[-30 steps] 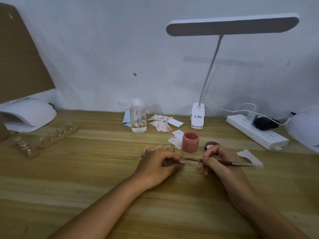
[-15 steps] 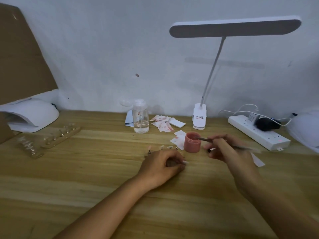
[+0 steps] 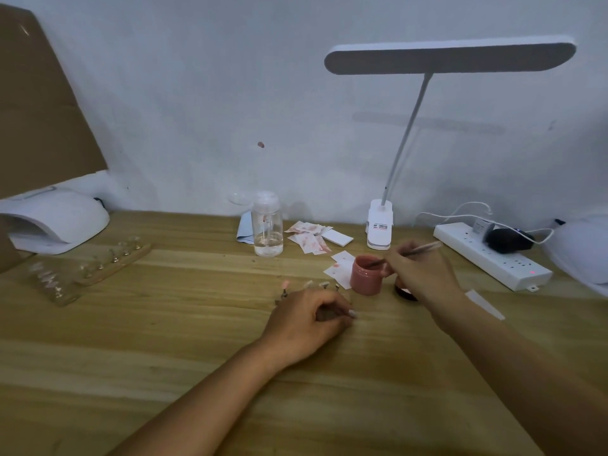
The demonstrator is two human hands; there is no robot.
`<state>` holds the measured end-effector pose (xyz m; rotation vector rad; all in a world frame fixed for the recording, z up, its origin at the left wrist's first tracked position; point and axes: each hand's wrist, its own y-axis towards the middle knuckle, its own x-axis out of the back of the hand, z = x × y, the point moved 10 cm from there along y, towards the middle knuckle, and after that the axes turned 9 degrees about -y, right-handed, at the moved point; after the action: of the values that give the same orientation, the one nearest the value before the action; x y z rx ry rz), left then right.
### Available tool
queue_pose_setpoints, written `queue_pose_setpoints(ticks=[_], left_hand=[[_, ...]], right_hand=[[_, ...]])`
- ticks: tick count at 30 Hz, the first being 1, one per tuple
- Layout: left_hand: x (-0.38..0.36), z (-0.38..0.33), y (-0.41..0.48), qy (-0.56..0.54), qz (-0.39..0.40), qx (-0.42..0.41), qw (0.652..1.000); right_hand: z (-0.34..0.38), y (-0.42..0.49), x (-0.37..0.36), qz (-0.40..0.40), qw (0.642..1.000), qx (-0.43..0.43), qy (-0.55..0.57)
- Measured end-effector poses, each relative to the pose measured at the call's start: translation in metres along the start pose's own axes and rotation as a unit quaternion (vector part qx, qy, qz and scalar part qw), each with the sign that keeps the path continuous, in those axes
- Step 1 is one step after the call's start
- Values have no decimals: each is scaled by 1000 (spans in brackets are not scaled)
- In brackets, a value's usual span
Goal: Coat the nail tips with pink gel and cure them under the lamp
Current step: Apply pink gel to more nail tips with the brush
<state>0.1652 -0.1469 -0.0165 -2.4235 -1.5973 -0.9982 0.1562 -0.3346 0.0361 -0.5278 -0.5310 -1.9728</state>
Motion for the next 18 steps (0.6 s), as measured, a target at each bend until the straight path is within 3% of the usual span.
queue_pose_setpoints(ticks=[3,6,10,18], left_hand=[[1,0,0,22,-4,3,1000],[0,0,1,7,-2,2,1000],[-1,-2,1,8,1,-1,1000],[0,-2,1,-1,5,-2,1000]], right_hand=[[-11,-20,16,-41,990,-8,136],[-19,-50,7,24,964,11,265],[-19,-67,5,47,966,66,245],[-15,-70,-5,76,972,81,206]])
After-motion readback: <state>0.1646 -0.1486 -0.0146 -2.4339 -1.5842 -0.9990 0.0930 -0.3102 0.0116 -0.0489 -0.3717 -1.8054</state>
